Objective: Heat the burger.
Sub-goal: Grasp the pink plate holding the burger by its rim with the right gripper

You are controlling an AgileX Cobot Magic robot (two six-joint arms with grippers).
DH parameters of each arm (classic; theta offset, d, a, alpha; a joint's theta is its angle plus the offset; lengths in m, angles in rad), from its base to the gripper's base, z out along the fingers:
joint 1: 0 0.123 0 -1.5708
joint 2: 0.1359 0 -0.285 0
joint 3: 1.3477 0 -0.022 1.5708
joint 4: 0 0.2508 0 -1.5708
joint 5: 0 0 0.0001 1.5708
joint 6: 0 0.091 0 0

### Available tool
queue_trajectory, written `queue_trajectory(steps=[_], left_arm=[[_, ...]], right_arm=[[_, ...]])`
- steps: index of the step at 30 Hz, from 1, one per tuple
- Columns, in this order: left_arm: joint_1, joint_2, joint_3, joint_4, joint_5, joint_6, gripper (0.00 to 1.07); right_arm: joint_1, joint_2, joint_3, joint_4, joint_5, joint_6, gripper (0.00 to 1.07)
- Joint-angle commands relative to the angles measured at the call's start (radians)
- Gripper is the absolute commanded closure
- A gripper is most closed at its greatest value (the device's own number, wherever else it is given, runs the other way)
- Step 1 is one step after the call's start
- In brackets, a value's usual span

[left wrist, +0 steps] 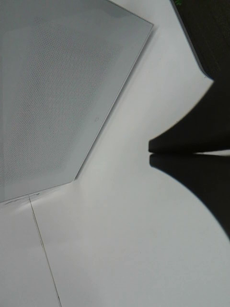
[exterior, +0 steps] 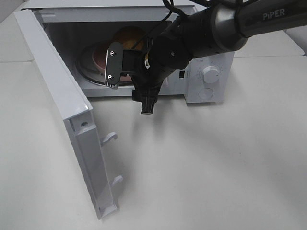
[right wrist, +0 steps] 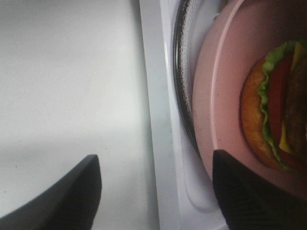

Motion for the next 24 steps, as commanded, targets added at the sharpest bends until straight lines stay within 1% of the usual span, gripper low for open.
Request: queue_trajectory(steps=[1, 7, 15, 24], left_arm=[[0.005, -0.008, 0.002, -0.011, -0.013, 0.001, 1.06], [0.005, -0.008, 0.002, -0.011, -0.013, 0.001, 1.06], [0.005, -0.008, 0.002, -0.011, -0.013, 0.001, 1.06], [0.005, -0.008, 0.002, -0.011, -0.013, 0.001, 1.06]], right_arm=[[-0.005, -0.001, -0.007, -0.034, -0.031, 0.006, 0.42], [-0.005, 0.001, -0.008, -0.071, -0.054, 0.006, 0.42], [-0.005, -0.002, -0.008, -0.072, -0.042, 0.006, 0.42], [-0.005, 0.002, -0.057, -0.074, -0.037, 0.005, 0.42]])
